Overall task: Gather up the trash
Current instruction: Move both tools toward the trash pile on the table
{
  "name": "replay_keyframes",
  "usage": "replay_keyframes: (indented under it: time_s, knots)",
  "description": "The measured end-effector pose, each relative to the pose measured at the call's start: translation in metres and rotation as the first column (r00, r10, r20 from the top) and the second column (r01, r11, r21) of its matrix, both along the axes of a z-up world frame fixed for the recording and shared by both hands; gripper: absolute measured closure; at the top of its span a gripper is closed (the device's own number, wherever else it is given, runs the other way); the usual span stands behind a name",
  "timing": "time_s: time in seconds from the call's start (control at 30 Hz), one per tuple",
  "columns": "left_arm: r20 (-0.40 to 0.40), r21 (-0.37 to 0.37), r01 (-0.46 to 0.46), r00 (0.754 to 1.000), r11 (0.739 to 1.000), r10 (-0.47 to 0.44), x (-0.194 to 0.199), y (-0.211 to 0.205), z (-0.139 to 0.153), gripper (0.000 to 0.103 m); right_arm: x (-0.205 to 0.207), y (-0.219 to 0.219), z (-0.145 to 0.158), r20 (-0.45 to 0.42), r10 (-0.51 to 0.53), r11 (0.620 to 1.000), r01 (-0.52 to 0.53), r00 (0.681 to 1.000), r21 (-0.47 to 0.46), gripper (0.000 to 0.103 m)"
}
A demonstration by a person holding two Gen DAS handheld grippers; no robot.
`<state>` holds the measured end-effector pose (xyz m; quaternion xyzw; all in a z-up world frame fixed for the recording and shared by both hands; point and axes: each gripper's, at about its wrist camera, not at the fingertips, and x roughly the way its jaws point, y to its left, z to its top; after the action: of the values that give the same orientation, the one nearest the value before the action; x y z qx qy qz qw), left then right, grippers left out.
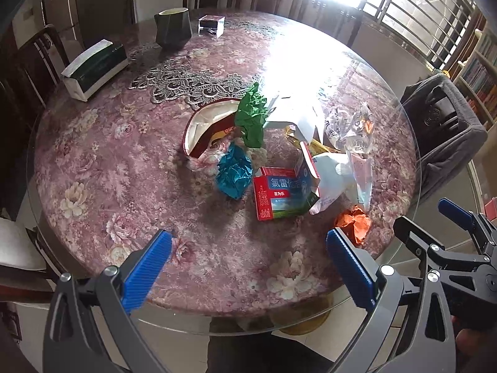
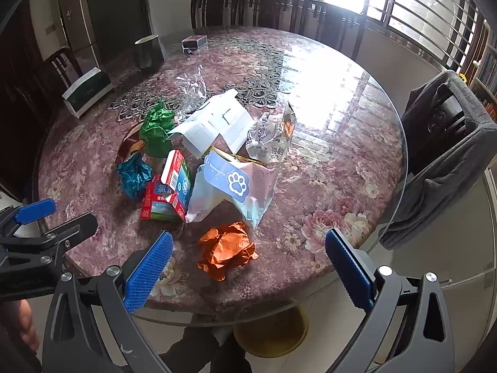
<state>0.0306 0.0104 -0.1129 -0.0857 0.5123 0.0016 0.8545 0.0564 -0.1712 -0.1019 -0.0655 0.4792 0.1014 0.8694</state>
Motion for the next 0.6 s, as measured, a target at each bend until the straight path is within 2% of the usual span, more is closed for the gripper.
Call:
replay_keyframes:
  time_s: [0.6]
  knots:
    - [-0.001,0.036,-0.008,1.0,0.999,0.008,0.0007,-0.0024,-0.0014,0.004,0.0038,-0.0014,-0.006,-0.006,0.015,1.0,-0.015,1.0,0.019,0.008]
